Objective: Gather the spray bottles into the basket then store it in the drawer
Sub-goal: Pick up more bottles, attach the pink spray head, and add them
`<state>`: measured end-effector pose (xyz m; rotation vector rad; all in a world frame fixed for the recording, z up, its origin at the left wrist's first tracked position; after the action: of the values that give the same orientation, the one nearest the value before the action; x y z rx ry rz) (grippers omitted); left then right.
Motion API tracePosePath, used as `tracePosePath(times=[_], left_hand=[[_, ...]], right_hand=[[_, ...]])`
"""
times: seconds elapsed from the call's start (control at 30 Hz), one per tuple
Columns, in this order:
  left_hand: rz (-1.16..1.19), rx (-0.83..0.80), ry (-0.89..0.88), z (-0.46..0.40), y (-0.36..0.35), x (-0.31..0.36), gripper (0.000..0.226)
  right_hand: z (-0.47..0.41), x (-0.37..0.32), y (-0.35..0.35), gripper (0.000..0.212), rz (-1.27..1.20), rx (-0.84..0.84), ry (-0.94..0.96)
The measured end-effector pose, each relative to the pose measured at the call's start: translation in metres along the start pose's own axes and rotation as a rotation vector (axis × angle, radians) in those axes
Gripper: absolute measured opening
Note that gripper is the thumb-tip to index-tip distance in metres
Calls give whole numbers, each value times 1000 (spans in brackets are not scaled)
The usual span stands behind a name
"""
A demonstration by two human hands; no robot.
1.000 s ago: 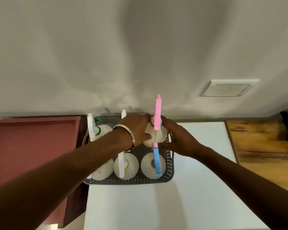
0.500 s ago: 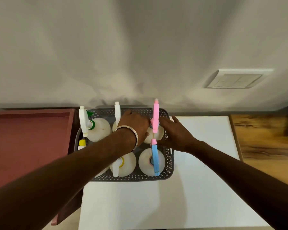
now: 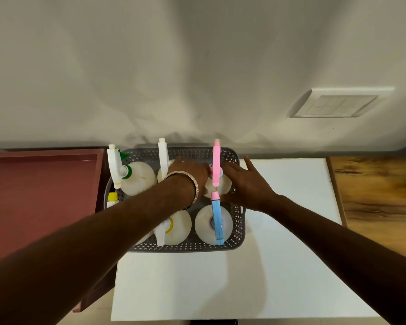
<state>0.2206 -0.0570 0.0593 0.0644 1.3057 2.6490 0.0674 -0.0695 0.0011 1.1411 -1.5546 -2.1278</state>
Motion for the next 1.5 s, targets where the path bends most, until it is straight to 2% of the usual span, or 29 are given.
tracePosePath(times=[0.2,0.4,0.67,0.83,1.13,1.23,1.33,1.43,1.5], left_hand=[[-12,-50,-2,1,1,2,62],[-25,-7,5,6,3,1,59],[-172,-50,53,7,10,6,52],[-219,-23,70,14,18,8,58],[-155,74,66,58,43,8,42],[-150,158,61,84,52,5,42],[-189,277,35,116,55,5,55],[-170,447,9,154,47,7,73],[-83,575,-4,176,40,9,74]], right_hand=[[0,1,-3,84,-20,18,4],[-2,2,-4,84,-51,13,-7],[0,-5,2,88,-127,-16,-42],[5,-7,15,93,-116,-5,-47],[33,-26,59,85,-37,35,-17],[45,-39,73,87,-17,53,-67],[66,-56,84,88,-42,109,-142],[98,-81,86,78,-35,211,-198],[120,-98,86,71,-43,299,-226]])
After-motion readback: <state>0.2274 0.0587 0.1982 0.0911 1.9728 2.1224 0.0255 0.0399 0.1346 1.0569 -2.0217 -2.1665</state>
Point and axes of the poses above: each hand's wrist, its own z-axis away from the middle knuckle, its own y-axis out of the back of the hand, x = y × z, the point moved 3 cm from there along -z, towards the middle knuckle
